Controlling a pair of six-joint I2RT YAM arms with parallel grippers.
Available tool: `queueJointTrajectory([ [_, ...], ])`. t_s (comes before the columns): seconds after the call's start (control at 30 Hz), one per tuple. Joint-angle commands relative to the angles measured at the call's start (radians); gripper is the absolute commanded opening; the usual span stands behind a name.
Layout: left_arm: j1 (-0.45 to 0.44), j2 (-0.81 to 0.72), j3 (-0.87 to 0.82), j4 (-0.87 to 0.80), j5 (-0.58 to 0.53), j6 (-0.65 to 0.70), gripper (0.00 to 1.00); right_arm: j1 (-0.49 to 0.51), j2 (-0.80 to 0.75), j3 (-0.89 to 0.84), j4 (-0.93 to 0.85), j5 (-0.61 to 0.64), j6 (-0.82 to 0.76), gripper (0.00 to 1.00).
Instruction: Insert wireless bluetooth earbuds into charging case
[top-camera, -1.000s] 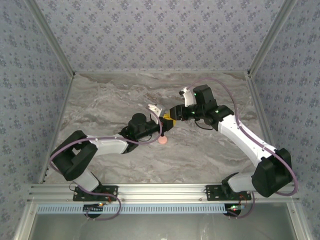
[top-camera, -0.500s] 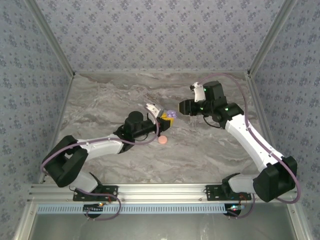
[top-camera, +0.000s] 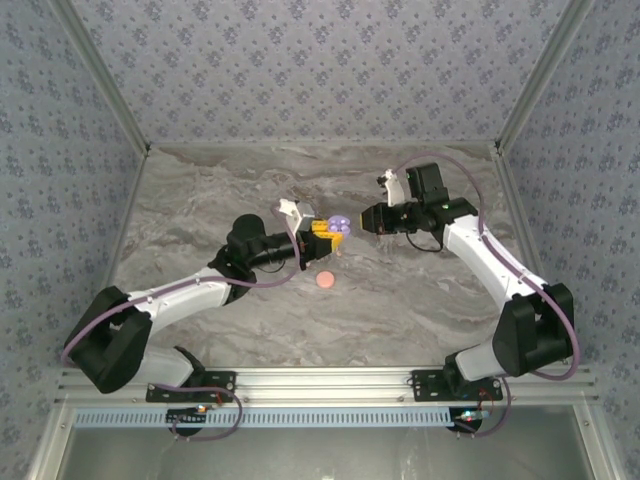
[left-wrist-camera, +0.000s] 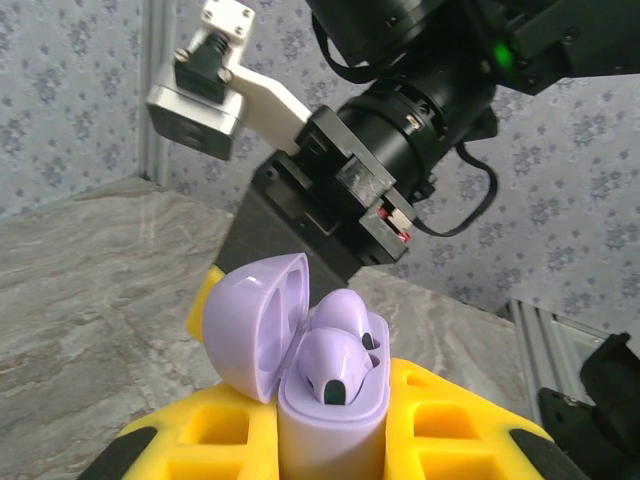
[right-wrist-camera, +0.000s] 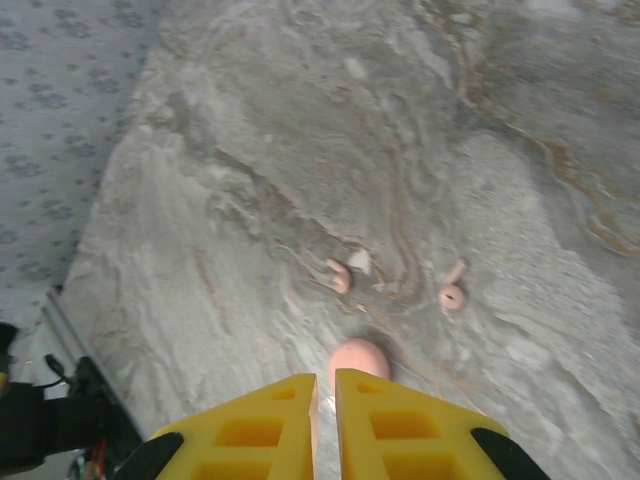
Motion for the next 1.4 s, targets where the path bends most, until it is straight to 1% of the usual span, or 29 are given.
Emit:
queueJointTrajectory([
  [0.0, 0.004, 0.003, 0.006, 0.078, 0.067, -0.031, 0.08, 0.005, 0.007, -0.010, 0.074, -0.129, 0.026, 0.13],
  [0.23, 0.004, 0.025, 0.010, 0.103, 0.078, -0.053, 0.08, 0.022, 0.005, -0.018, 0.115, -0.218, 0.039, 0.13],
  [0.43, 0.007, 0.047, 0.016, 0.080, 0.058, -0.069, 0.08, 0.032, -0.013, -0.033, 0.169, -0.268, 0.064, 0.13],
  [0.7, 0.024, 0.072, 0.008, 0.070, 0.023, -0.102, 0.09, 0.032, -0.056, -0.030, 0.182, -0.317, 0.061, 0.13],
  [0.8, 0.028, 0.078, 0.006, 0.066, 0.008, -0.109, 0.09, 0.032, -0.065, -0.031, 0.164, -0.306, 0.047, 0.13],
  [0.87, 0.029, 0.079, 0.009, 0.058, -0.007, -0.113, 0.09, 0.032, -0.067, -0.028, 0.131, -0.258, 0.036, 0.14],
  [0.9, 0.031, 0.079, 0.014, 0.043, -0.027, -0.114, 0.10, 0.030, -0.068, -0.023, 0.109, -0.209, 0.029, 0.15],
  [0.97, 0.035, 0.081, 0.031, -0.018, -0.082, -0.118, 0.11, 0.030, -0.071, -0.009, 0.044, -0.070, 0.016, 0.15],
  [1.03, 0.053, 0.095, 0.075, -0.129, -0.135, -0.137, 0.11, 0.029, -0.079, -0.003, -0.009, 0.101, 0.016, 0.15],
  [1.13, 0.087, 0.145, 0.125, -0.217, -0.179, -0.181, 0.12, 0.022, -0.101, -0.018, -0.036, 0.279, 0.024, 0.17],
  [1.2, 0.107, 0.180, 0.161, -0.273, -0.227, -0.215, 0.12, 0.014, -0.105, -0.024, -0.051, 0.333, 0.022, 0.18],
  [1.27, 0.126, 0.224, 0.220, -0.365, -0.251, -0.233, 0.12, 0.008, -0.104, -0.027, -0.072, 0.365, 0.019, 0.18],
  [1.37, 0.143, 0.323, 0.387, -0.617, -0.308, -0.230, 0.12, 0.002, -0.104, -0.039, -0.087, 0.382, 0.015, 0.19],
])
